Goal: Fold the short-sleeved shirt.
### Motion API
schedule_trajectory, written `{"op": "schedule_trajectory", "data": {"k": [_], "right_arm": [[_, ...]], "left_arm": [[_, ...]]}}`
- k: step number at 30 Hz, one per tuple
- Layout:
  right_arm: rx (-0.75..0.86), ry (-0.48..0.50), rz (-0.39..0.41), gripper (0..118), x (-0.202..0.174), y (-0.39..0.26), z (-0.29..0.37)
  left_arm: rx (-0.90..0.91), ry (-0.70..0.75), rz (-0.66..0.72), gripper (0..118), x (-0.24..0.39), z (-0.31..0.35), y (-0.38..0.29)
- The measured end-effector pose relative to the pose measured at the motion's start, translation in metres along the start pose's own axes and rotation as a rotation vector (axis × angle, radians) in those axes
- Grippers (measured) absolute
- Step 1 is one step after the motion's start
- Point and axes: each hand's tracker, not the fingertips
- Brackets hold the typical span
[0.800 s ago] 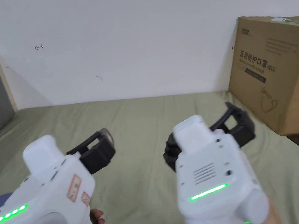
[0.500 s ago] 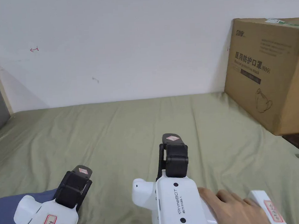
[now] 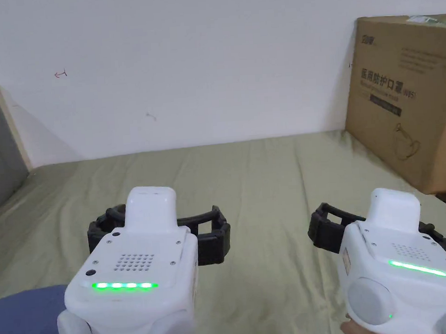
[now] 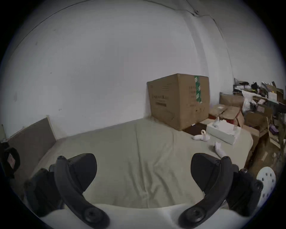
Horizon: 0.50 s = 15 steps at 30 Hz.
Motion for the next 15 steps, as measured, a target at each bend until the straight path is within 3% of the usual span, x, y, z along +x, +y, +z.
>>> {"op": "schedule_trajectory", "data": {"k": [7, 9, 10, 12, 13, 14, 15], "right_arm": [[0.245, 0.032, 0.274, 118, -0.025, 0.025, 0.022], [0.233, 0.012, 0.271, 118, -0.031, 0.028, 0.026], [0.220, 0.015, 0.267, 117, -0.032, 0.028, 0.027], [0.205, 0.088, 0.240, 115, -0.029, 0.024, 0.030], [0.206, 0.101, 0.246, 109, -0.030, 0.021, 0.032], [0.201, 0.080, 0.256, 84, -0.033, 0.019, 0.032], [0.189, 0.054, 0.278, 37, -0.037, 0.017, 0.028]], "left_arm": [[0.071, 0.047, 0.074, 118, -0.010, 0.011, 0.000], [0.020, 0.088, 0.061, 116, -0.013, 0.010, 0.004], [0.011, 0.088, 0.070, 103, -0.014, 0.010, 0.003], [0.022, 0.071, 0.080, 97, -0.015, 0.010, 0.001], [0.018, 0.074, 0.082, 79, -0.014, 0.009, 0.000], [0.004, 0.086, 0.083, 41, -0.014, 0.006, -0.003], [-0.020, 0.119, 0.078, 5, -0.014, 0.004, -0.006]]}}
